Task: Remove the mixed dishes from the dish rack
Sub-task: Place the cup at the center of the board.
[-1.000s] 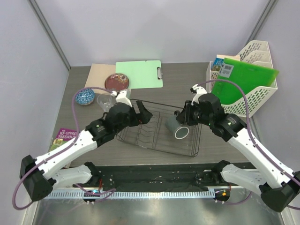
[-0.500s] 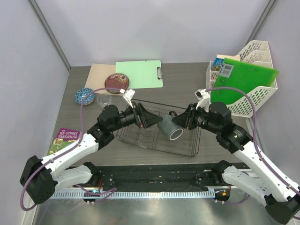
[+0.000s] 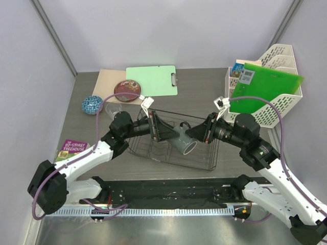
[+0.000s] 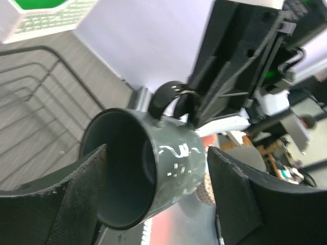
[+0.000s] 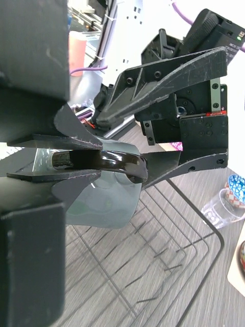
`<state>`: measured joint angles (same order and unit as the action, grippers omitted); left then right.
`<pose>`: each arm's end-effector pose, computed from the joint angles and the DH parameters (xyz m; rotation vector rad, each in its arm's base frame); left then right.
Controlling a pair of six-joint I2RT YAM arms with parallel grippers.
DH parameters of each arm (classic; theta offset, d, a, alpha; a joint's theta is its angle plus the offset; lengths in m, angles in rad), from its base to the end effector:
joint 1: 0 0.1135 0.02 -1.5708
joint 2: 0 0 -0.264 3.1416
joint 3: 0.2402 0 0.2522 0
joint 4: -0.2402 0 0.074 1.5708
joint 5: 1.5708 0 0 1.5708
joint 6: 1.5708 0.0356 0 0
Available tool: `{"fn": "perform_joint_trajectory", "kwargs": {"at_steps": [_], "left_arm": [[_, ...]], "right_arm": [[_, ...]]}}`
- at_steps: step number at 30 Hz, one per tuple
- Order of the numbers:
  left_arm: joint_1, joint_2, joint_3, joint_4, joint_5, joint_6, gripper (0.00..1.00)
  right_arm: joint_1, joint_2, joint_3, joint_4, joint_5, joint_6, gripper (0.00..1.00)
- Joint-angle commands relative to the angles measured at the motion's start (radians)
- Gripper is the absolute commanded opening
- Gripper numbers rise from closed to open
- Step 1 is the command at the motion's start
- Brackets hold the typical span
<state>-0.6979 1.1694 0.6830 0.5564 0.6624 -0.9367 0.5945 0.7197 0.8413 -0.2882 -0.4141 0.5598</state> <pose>0.1876 -0.1860 0.3022 0.4206 1.7647 -1.7318 0.1266 0.1029 0.3591 -0.3612 1.8465 1.1811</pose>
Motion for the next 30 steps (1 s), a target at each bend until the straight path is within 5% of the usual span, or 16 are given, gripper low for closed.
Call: {"fn": "perform_joint_trajectory", "kwargs": {"at_steps": [1,16,21,26,27,29,30], "left_arm": [[0.006,0.022,0.017,0.192,0.135,-0.072,0.74],[0.003,0.055,0.0,0.307,0.263,-0.183,0.41],[0.001,0.062,-0.002,0.303,0.269,-0.189,0.0],[0.003,0.035,0.018,0.208,0.226,-0.144,0.0],[0.003,0.023,0.024,0.159,0.177,-0.122,0.0],[0.008,-0.019,0.05,0.025,0.129,-0.058,0.0],[0.011,-0.028,0.073,-0.011,0.088,-0.041,0.0]], "right_arm": [[0.004,-0.025,0.058,0.129,-0.051,0.026,0.01],[0.005,0.004,0.048,0.152,-0.063,0.031,0.01],[0.004,0.02,0.042,0.173,-0.071,0.037,0.01],[0.005,0.032,0.056,0.135,-0.029,0.011,0.01],[0.005,0.034,0.068,0.098,-0.014,0.0,0.28],[0.005,0.032,0.081,0.06,0.05,-0.017,0.66],[0.005,0.026,0.087,0.028,0.081,-0.018,0.74]]}}
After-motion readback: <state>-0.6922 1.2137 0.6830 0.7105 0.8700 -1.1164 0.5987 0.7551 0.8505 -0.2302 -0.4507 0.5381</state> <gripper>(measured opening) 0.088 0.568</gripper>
